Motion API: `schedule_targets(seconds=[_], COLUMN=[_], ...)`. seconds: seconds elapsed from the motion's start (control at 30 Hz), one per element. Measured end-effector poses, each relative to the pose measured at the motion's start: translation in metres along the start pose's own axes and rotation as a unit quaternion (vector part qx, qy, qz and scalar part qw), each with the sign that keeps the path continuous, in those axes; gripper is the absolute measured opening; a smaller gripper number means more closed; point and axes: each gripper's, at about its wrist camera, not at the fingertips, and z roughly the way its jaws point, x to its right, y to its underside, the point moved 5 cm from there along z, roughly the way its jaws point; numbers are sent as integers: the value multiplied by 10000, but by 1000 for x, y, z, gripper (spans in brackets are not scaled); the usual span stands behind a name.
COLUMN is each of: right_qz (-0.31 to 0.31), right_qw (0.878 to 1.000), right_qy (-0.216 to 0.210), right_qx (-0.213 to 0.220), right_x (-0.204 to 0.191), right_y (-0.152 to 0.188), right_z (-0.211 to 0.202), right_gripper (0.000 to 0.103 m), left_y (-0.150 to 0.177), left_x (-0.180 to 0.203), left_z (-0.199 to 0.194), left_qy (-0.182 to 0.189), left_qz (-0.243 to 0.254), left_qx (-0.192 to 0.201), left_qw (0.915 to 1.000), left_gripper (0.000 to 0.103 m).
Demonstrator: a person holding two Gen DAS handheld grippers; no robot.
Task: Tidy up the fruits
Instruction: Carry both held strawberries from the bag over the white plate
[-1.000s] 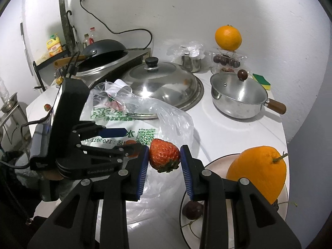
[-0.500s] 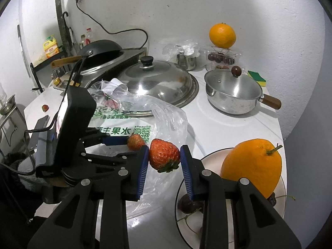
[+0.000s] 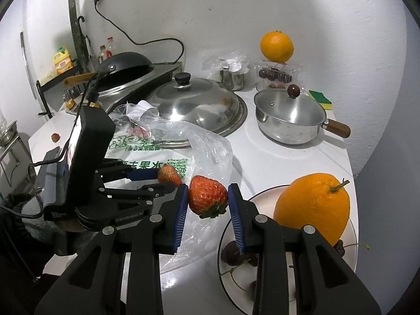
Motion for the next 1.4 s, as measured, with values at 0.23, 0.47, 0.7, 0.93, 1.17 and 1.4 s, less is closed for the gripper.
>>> schedule_targets(seconds=[0.23, 0.47, 0.7, 0.93, 1.17, 1.4], right_qz=[-11, 14, 85, 193, 315, 471], right_qw=[9999, 9997, 9994, 9987, 9982, 9971], right_qy=[29, 89, 160, 274, 367, 462], right_qx=[97, 223, 310, 373, 367, 388], right_x=[-1, 2, 11, 28, 48, 68], right_y=[-1, 1, 9, 22, 37, 52], right_z=[-9, -26, -44, -61, -73, -83], right_gripper=[33, 33, 33, 33, 33, 33], left_y=[-6, -11, -16, -17, -17, -17], left_x=[4, 15, 34, 63, 93, 121], left_z=[-20, -41, -64, -71, -69, -67], left_qy=[-16, -17, -9, 82, 179, 299], left_qz=[14, 89, 186, 314, 453, 646], left_qx=[170, 337, 513, 564, 527, 488], left_qw=[9999, 9994, 9985, 9979, 9974, 9963], left_gripper=[33, 33, 33, 33, 33, 33])
